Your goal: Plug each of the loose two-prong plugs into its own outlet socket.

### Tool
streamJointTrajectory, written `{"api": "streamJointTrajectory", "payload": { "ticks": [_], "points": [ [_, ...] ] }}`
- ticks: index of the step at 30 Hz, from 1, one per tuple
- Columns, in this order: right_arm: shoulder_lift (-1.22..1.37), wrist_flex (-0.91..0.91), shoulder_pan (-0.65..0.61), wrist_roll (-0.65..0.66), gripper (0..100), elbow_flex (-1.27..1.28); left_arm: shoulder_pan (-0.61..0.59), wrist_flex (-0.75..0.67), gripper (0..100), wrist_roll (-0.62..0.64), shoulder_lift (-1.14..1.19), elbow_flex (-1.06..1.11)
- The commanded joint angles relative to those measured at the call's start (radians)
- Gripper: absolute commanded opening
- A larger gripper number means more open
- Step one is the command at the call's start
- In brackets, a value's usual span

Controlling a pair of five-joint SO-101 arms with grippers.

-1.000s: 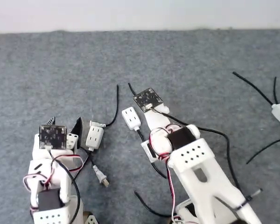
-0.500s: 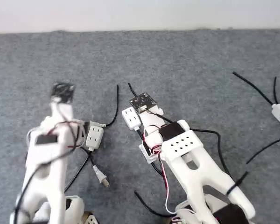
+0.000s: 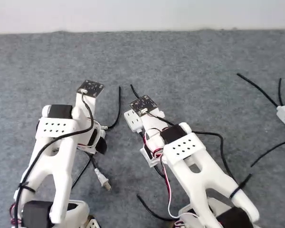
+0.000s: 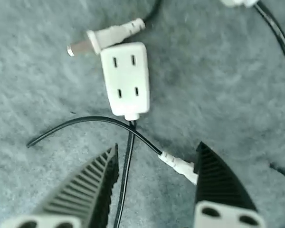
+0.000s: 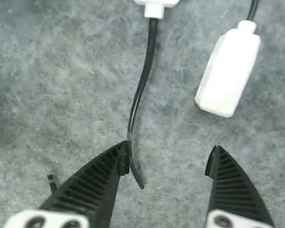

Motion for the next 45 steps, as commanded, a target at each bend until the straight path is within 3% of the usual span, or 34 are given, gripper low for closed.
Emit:
{"api": "streamJointTrajectory", "payload": {
  "ticks": [1,7,13,15,27,33,45],
  "points": [
    [0.004,-0.004,0.035,-0.008,26.3,-0.017,0.003,0.018,24,-0.002,-0.046,0.015],
    [0.004,-0.041,0.044,-0.006,26.3,0.029,0.089,0.014,24,0.041,-0.038,0.073],
    [0.004,-0.070,0.045,-0.005,26.3,0.048,0.126,-0.132,24,0.384,-0.044,0.131],
    [0.004,-0.068,0.045,-0.005,26.3,0.048,0.130,-0.153,24,0.446,-0.044,0.145],
    [0.004,-0.068,0.047,-0.005,26.3,0.049,0.143,-0.021,24,0.595,-0.044,0.148],
    [0.004,-0.068,0.048,-0.003,26.3,0.049,0.143,0.031,24,0.740,-0.044,0.147],
    [0.004,-0.068,0.048,-0.003,26.3,0.049,0.140,0.026,24,0.865,-0.037,0.237]
  ]
}}
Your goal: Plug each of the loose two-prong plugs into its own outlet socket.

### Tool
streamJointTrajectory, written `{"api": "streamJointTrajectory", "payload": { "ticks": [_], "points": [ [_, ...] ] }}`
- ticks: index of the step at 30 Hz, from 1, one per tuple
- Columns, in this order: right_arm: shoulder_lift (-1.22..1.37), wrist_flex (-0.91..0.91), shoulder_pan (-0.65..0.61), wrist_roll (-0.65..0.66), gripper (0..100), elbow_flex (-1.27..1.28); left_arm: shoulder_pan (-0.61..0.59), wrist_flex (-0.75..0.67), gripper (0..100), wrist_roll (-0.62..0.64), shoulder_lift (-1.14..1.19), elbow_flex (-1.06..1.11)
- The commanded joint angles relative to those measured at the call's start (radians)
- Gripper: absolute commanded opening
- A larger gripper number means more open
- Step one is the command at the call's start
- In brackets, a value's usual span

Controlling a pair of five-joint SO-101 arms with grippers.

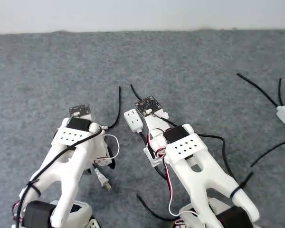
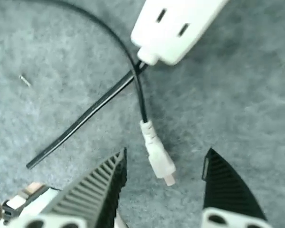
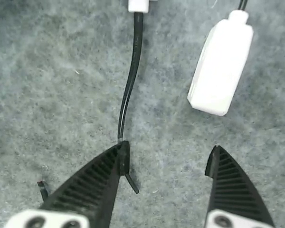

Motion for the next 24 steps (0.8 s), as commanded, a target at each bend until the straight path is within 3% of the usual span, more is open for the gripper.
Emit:
{"api": "streamJointTrajectory", "payload": {
  "ticks": [1,8,17,24],
  "points": [
    [-0.004,-0.010,0.013,-0.003,26.3,-0.003,-0.003,0.005,24,0.063,-0.028,0.021],
    [-0.002,-0.010,0.013,-0.003,26.3,-0.003,-0.005,-0.041,24,0.069,-0.028,0.077],
    [-0.002,-0.010,0.013,-0.003,26.3,-0.003,-0.005,-0.419,24,0.071,-0.028,0.303],
    [-0.002,-0.010,0.013,-0.003,26.3,-0.003,-0.005,-0.437,25,0.069,-0.035,0.318]
  ]
}}
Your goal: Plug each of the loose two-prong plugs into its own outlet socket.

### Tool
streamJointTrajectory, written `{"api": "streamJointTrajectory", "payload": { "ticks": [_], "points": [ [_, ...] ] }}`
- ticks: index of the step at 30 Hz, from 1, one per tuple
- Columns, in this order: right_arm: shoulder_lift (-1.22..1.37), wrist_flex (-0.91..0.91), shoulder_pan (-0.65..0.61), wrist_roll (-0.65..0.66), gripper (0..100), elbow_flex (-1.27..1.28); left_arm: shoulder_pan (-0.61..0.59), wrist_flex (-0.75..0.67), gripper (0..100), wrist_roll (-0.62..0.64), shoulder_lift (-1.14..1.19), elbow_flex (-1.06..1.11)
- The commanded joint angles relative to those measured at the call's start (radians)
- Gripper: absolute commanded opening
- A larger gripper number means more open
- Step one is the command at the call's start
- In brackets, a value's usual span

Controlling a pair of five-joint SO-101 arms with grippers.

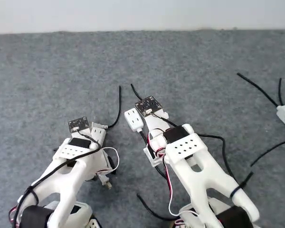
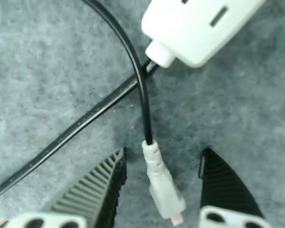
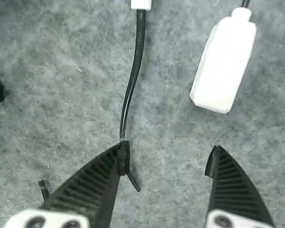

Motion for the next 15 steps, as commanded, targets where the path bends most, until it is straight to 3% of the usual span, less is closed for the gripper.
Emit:
{"api": "streamJointTrajectory", "payload": {
  "ticks": [1,5,11,15],
  "points": [
    [-0.002,-0.010,0.013,-0.003,26.3,-0.003,-0.009,-0.063,25,0.015,-0.011,0.004],
    [-0.002,-0.010,0.013,-0.003,26.3,-0.003,-0.009,-0.120,25,0.015,-0.003,0.012],
    [-0.002,-0.010,0.013,-0.003,26.3,-0.003,-0.005,-0.064,24,0.015,-0.009,-0.013],
    [-0.002,-0.010,0.013,-0.003,26.3,-0.003,-0.003,0.037,12,0.015,-0.011,-0.076]
  ]
}}
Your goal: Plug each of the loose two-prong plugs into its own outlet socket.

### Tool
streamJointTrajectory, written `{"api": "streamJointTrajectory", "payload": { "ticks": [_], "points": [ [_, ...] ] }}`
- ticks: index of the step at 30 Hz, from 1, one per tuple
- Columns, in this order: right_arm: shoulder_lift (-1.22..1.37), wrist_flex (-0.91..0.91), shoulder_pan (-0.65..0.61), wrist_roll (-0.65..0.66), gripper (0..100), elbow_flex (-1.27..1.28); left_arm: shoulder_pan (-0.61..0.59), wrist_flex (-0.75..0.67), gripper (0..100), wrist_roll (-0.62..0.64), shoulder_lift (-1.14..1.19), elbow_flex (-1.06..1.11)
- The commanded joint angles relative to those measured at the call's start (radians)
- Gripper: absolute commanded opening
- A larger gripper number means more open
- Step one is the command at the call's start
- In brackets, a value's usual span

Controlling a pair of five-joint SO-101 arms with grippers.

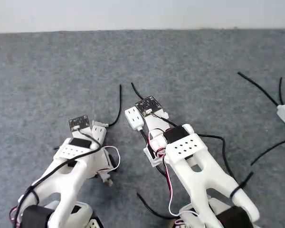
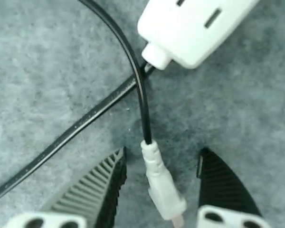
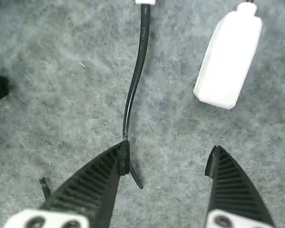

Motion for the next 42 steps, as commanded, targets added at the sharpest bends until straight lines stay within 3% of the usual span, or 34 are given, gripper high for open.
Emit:
{"api": "streamJointTrajectory", "payload": {
  "ticks": [1,3,6,20,24,31,42],
  "points": [
    [-0.002,-0.010,0.013,-0.003,26.3,-0.003,-0.005,0.118,8,0.014,-0.003,-0.107],
    [-0.002,-0.010,0.013,-0.003,26.3,-0.003,-0.011,0.198,1,0.014,-0.003,-0.165],
    [-0.002,-0.010,0.013,-0.003,26.3,-0.003,-0.005,0.275,1,0.014,0.006,-0.208],
    [-0.002,-0.010,0.013,-0.003,26.3,-0.003,-0.012,0.186,1,0.011,0.006,-0.180],
    [-0.002,-0.010,0.013,-0.003,26.3,-0.003,-0.052,0.135,1,-0.109,-0.003,-0.211],
    [-0.002,-0.012,0.013,-0.003,26.3,-0.003,-0.275,0.086,1,-0.293,0.003,-0.401],
    [-0.002,-0.125,0.028,-0.003,26.3,0.060,-0.292,0.011,1,-0.542,-0.003,-0.588]
  ]
}}
